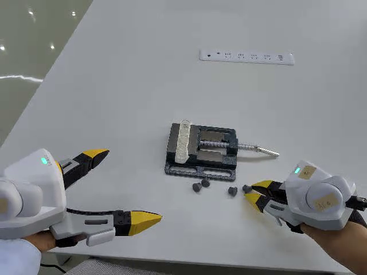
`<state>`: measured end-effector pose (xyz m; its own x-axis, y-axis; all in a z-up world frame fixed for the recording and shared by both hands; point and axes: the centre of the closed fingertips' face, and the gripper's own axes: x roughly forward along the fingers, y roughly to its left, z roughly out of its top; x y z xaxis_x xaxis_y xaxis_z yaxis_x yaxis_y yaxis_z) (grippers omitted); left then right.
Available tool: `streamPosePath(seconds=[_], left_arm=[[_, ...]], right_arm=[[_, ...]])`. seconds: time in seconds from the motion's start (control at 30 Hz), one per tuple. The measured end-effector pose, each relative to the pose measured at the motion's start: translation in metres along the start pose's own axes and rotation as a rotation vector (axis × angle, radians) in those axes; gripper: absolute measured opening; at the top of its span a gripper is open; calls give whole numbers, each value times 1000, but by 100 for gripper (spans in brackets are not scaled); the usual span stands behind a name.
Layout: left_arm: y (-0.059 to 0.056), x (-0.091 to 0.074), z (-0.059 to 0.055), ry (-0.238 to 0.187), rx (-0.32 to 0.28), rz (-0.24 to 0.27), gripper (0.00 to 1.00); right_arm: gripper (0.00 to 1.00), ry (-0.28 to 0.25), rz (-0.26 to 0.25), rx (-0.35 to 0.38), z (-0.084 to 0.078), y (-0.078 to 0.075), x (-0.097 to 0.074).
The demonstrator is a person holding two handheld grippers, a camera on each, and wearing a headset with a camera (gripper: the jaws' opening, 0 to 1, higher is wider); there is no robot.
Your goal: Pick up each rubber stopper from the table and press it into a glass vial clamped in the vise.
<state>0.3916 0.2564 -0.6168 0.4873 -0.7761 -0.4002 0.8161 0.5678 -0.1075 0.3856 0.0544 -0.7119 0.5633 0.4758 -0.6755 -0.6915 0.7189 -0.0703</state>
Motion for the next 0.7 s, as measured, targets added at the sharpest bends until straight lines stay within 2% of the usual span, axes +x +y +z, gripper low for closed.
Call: streamPosePath(seconds=[0.37,0.57,0.7], left_arm=[[2,2,1,-2,26,-7,99],[0,7,2,-5,34,-24,99],[-2,12,3,-5,61,-39,99]], right_arm=[[7,-1,0,-19,1,-1,-1],[7,-6,6,-21,9,-4,-7],[7,-19,9,-35,22,-5,-14]])
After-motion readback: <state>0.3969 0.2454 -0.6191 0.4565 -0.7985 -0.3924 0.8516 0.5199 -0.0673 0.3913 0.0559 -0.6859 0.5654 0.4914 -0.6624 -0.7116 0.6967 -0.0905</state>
